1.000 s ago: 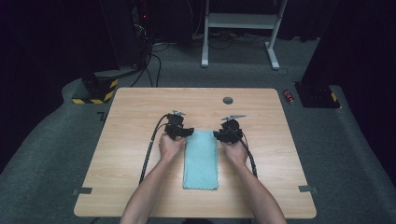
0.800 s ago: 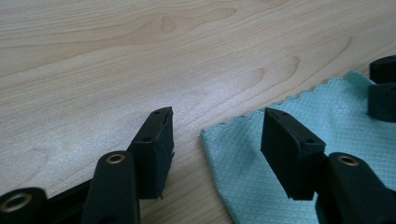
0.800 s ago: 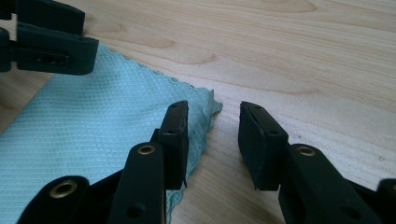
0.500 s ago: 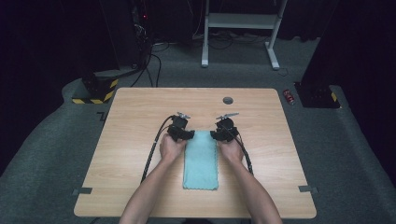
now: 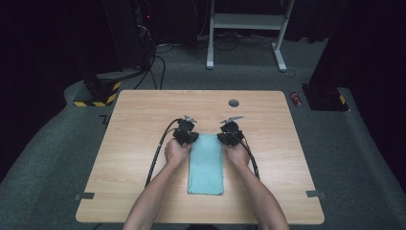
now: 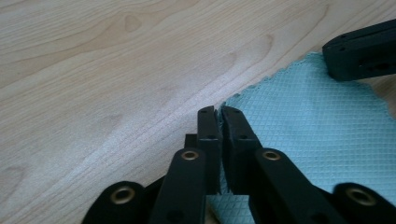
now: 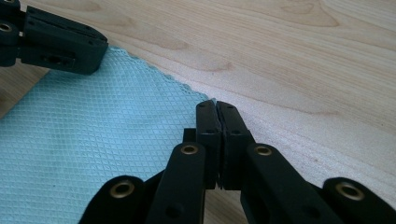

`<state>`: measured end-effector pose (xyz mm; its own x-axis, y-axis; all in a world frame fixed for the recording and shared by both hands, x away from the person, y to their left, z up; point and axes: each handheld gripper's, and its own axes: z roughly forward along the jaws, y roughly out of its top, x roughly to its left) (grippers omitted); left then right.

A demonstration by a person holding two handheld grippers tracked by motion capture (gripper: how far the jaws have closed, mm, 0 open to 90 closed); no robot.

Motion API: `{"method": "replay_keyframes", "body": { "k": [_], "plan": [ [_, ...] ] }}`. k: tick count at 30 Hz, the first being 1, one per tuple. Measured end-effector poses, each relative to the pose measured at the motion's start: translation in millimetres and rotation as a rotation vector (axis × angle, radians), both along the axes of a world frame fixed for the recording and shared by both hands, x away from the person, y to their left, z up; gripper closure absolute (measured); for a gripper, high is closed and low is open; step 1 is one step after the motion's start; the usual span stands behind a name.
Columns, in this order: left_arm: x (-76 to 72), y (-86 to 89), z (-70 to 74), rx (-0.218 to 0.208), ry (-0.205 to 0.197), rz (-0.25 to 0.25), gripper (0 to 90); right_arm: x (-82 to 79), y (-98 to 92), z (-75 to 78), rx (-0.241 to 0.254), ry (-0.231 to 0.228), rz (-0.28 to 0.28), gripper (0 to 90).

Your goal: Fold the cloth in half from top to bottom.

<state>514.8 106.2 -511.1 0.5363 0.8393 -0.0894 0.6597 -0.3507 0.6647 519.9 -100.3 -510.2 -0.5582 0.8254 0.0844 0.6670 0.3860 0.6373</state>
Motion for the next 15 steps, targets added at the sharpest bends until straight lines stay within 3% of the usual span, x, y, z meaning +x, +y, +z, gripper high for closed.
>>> {"method": "replay_keyframes", "body": {
  "k": [9,15],
  "plan": [
    [-0.1,6.5,4.6,-0.035,0.01,-0.018,88.6,-0.5,-4.4,2.0,0.036,0.012,0.011,89.6],
    [-2.6,11.6,10.8,-0.055,0.004,-0.021,88.6,-4.1,-4.3,9.2,0.054,-0.024,0.023,89.7]
  ]
}}
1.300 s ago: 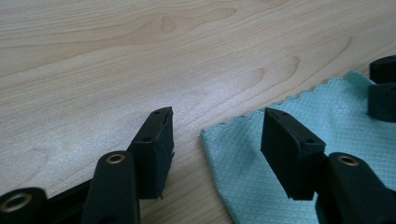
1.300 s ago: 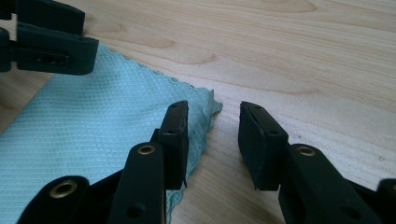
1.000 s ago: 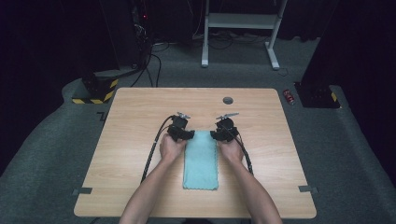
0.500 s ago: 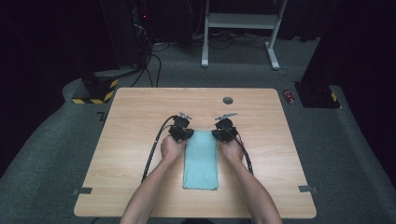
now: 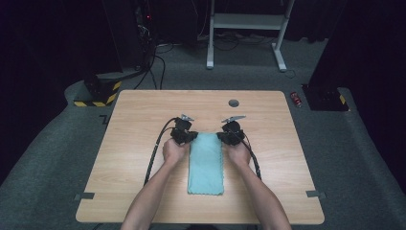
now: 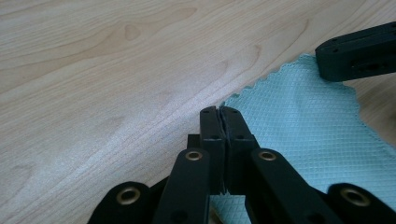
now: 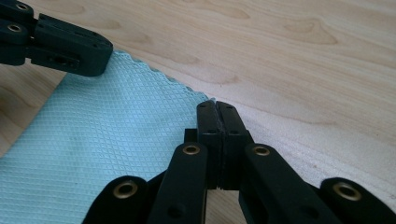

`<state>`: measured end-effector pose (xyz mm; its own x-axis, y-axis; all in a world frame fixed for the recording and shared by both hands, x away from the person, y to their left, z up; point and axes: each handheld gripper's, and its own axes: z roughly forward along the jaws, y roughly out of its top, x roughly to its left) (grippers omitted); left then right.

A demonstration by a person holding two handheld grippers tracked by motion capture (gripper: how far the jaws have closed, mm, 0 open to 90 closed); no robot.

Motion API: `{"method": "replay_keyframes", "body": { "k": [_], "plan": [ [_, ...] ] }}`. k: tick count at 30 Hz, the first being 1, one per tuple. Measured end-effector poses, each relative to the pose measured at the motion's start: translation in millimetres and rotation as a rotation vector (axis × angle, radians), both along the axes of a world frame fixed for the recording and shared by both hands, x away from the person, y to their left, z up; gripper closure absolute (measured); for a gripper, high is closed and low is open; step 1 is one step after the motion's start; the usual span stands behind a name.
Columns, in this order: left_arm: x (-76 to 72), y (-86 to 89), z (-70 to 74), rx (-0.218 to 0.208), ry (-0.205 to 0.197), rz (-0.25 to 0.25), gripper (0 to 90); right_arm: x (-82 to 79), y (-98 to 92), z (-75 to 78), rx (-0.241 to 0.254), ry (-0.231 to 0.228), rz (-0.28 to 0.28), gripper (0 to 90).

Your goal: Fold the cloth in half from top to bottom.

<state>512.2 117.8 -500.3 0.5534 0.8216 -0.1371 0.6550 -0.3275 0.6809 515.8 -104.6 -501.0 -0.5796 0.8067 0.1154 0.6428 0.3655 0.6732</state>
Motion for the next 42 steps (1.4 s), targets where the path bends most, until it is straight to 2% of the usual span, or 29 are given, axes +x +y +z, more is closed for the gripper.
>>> {"method": "replay_keyframes", "body": {
  "k": [6,17,20,22,23,26,28,31,36,38,42],
  "plan": [
    [-1.6,2.4,8.9,-0.026,-0.019,-0.008,88.6,-2.7,-3.4,9.1,0.014,-0.033,0.01,89.8],
    [-0.2,0.7,23.6,-0.063,-0.063,-0.036,88.6,-2.2,-13.2,17.9,0.049,-0.049,0.004,89.9],
    [1.2,-1.3,22.8,-0.076,-0.064,-0.025,88.6,-0.8,-16.1,18.8,0.06,-0.046,-0.007,89.9],
    [1.9,-2.3,21.7,-0.072,-0.066,-0.022,88.5,2.3,-16.8,21.1,0.05,-0.034,-0.001,89.9],
    [2.4,-2.0,21.5,-0.071,-0.066,-0.02,88.5,3.4,-16.9,23.9,0.049,-0.041,0.001,89.9],
    [4.4,0.4,22.9,-0.105,-0.053,-0.009,88.5,4.4,-17.1,29.7,0.05,-0.063,0.006,89.9],
    [5.3,-0.5,26.2,-0.088,-0.055,-0.019,88.5,5.5,-16.6,29.5,0.043,-0.044,0.003,89.9],
    [6.0,-1.7,31.9,-0.08,-0.07,-0.022,88.6,7.5,-17.4,33.3,0.047,-0.057,0.004,89.9],
    [7.4,0.4,40.6,-0.122,-0.088,-0.007,88.6,9.3,-19.1,44.6,0.063,-0.079,-0.002,89.9],
    [10.0,0.3,44.0,-0.112,-0.088,-0.011,88.6,12.1,-19.2,48.0,0.056,-0.082,0.003,89.9],
    [12.6,-0.5,54.5,-0.112,-0.106,-0.007,88.6,15.6,-19.2,58.7,0.071,-0.098,-0.008,89.9]
  ]
}}
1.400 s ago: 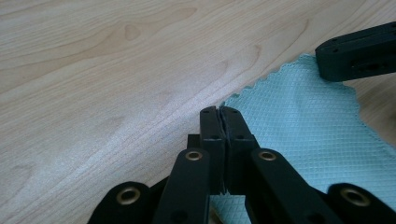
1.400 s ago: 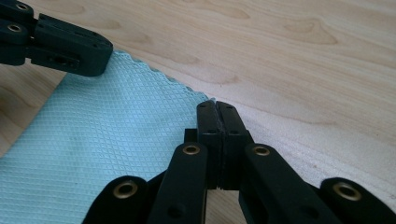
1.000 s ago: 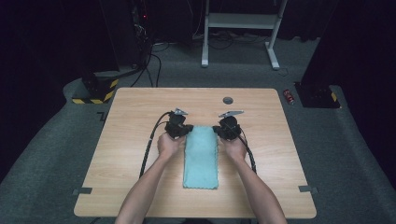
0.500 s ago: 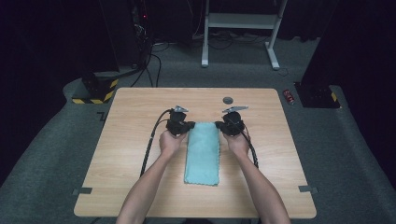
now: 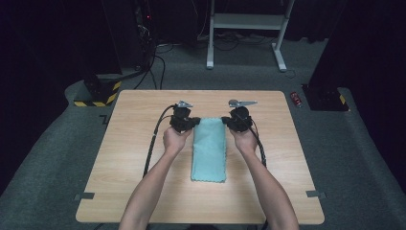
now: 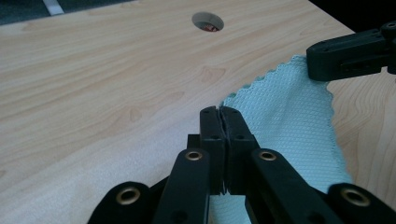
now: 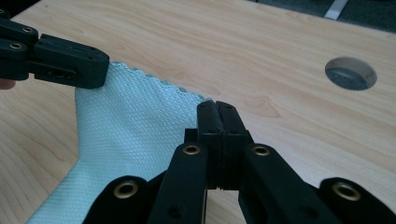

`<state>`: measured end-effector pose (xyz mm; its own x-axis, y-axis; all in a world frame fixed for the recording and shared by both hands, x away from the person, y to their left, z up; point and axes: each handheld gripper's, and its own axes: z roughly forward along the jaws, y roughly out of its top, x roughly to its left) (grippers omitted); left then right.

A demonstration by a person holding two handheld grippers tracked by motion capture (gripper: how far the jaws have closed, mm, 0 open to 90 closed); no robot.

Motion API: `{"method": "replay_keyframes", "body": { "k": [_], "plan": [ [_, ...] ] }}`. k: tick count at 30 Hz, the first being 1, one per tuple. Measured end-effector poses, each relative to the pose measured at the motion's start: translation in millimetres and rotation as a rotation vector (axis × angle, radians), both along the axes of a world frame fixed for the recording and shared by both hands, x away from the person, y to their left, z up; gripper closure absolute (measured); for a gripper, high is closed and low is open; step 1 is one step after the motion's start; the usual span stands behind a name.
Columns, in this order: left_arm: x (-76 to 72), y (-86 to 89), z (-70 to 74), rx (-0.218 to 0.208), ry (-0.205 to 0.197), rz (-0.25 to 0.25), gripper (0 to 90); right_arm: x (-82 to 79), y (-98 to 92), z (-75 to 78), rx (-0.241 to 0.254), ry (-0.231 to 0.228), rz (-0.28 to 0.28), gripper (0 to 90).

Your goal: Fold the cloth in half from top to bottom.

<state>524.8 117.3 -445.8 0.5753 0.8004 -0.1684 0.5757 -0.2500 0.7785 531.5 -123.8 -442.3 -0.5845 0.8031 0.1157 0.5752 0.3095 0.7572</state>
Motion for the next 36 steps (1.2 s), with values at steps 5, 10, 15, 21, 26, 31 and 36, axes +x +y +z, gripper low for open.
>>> {"method": "replay_keyframes", "body": {
  "k": [5,10,15,21,26,31,36],
  "plan": [
    [-5.8,1.3,6.2,0.008,-0.013,-0.023,88.5,-5.4,-2.1,6.4,0.008,-0.016,0.015,89.9],
    [-13.5,1.1,6.6,0.035,-0.017,-0.054,88.5,-12.1,-4.2,4.0,0.015,-0.014,0.029,89.9],
    [-19.8,2.5,5.7,0.044,-0.012,-0.078,88.5,-18.4,-5.2,0.8,0.018,-0.015,0.046,89.9],
    [-28.8,1.1,-0.3,0.07,-0.009,-0.107,88.5,-26.9,-6.8,-7.2,0.017,0.0,0.07,89.9],
    [-36.1,2.2,-6.6,0.069,-0.002,-0.118,88.5,-33.9,-8.4,-14.1,0.025,0.011,0.085,89.9],
    [-44.2,2.3,-9.7,0.083,-0.008,-0.137,88.5,-40.8,-8.5,-19.1,0.02,0.014,0.098,89.9],
    [-50.7,3.1,-14.5,0.086,0.004,-0.154,88.5,-47.8,-10.0,-23.0,0.031,0.018,0.106,89.9]
  ]
}}
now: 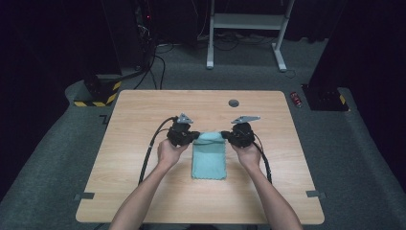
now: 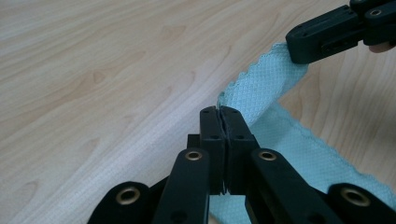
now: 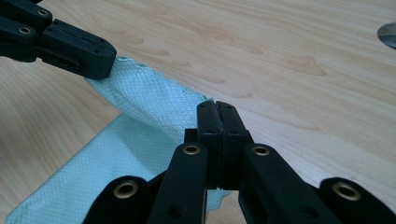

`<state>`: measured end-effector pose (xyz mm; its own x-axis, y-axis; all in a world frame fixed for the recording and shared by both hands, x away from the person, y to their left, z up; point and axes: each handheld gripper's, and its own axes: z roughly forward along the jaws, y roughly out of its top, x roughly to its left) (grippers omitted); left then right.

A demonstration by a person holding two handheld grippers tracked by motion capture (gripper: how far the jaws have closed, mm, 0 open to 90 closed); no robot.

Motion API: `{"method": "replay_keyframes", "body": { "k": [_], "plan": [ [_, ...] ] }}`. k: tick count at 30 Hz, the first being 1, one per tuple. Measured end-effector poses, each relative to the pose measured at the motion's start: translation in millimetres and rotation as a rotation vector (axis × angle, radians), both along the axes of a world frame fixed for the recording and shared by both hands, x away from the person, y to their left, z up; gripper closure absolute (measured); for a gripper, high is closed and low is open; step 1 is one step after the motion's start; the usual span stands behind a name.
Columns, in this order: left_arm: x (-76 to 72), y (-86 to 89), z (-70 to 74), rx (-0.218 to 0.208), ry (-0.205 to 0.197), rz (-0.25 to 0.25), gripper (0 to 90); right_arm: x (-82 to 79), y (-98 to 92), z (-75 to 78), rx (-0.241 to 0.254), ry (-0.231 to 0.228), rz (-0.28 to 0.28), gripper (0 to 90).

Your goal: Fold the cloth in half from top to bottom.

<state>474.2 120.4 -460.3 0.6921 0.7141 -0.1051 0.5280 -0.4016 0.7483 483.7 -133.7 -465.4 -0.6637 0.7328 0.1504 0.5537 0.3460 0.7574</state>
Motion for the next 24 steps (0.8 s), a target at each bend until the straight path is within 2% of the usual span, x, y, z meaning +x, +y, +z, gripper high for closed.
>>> {"method": "replay_keyframes", "body": {
  "k": [5,8,17,24],
  "plan": [
    [-7.3,-1.0,-5.7,-0.008,0.003,-0.002,88.5,-4.8,-2.0,-4.5,0.004,0.008,0.006,89.9],
    [-10.6,-2.4,-7.7,0.011,-0.004,-0.004,88.5,-6.9,-2.2,-6.5,0.001,0.013,0.012,89.9],
    [-17.0,-0.2,-11.4,-0.012,0.006,-0.011,88.5,-14.5,-3.2,-8.0,-0.002,0.014,0.027,89.9],
    [-20.9,-2.0,-9.9,0.006,-0.01,-0.006,88.6,-18.0,-3.5,-8.8,0.0,0.014,0.034,89.9]
  ]
}}
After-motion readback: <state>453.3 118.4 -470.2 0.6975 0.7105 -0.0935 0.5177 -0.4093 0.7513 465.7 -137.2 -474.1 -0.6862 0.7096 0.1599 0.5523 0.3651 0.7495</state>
